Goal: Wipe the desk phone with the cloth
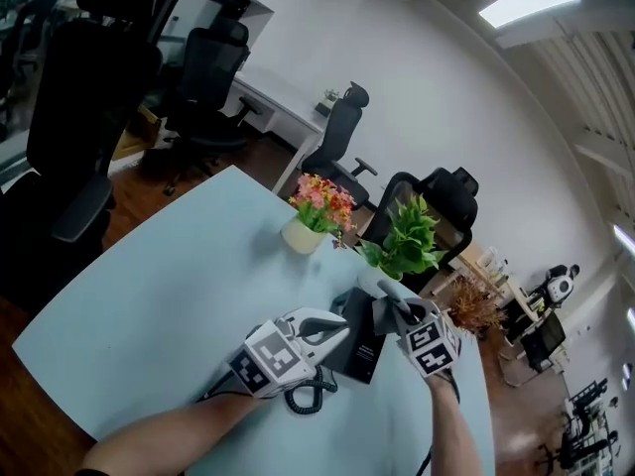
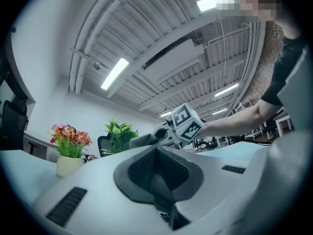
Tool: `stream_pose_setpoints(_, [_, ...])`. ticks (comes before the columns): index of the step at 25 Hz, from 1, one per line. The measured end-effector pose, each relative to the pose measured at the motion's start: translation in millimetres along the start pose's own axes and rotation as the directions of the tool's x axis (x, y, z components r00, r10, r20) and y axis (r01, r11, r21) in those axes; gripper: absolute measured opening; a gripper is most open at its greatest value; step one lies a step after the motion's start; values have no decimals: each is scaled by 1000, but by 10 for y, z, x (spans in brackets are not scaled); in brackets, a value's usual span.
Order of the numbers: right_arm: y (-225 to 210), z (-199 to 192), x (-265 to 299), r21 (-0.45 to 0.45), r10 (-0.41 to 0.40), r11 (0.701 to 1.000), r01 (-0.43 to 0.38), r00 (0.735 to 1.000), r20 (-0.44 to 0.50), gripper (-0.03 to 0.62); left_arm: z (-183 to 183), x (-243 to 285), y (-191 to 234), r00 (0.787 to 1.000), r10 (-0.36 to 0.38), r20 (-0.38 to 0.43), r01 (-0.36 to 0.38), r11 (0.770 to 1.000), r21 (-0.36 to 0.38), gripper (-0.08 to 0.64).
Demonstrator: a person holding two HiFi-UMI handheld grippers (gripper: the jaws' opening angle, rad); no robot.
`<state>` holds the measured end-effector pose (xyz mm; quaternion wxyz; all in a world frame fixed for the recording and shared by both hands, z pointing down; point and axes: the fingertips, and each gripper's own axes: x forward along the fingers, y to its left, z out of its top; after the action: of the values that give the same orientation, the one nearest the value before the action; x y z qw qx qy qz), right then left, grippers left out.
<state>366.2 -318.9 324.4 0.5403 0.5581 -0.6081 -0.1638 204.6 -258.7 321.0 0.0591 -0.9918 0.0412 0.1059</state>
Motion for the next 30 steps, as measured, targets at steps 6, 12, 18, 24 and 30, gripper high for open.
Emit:
stream_pose_setpoints(6, [160,-124,280,-76,58,995,-64,995,-76,-14,-13,-2,4,1000,4,-1,-4,1000,-3,-2])
stream_pose_setpoints(12, [800,-97,-89,-211,195,954,-211,976,-97,-13,-17,-23,4,1000,4,-3,-4,1000,-3,0])
stream_pose_setpoints(18, [1661,-103,-662,-382,382,825,-417,909,-166,-12,9,-12,-7,1000,3,-2,-3,1000,-4,-2])
stream_pose_setpoints(24, [1210,-101,-630,-277,307,906,-319,948,-85,-12,-8,-32,-44,1000,1,-2,-1,1000,1,0])
stream_pose_setpoints(30, [-24,-218,-84,49,-25,998,26,999,-28,-12,39,-10,-51,1000,0,-2,0,1000,-5,-2])
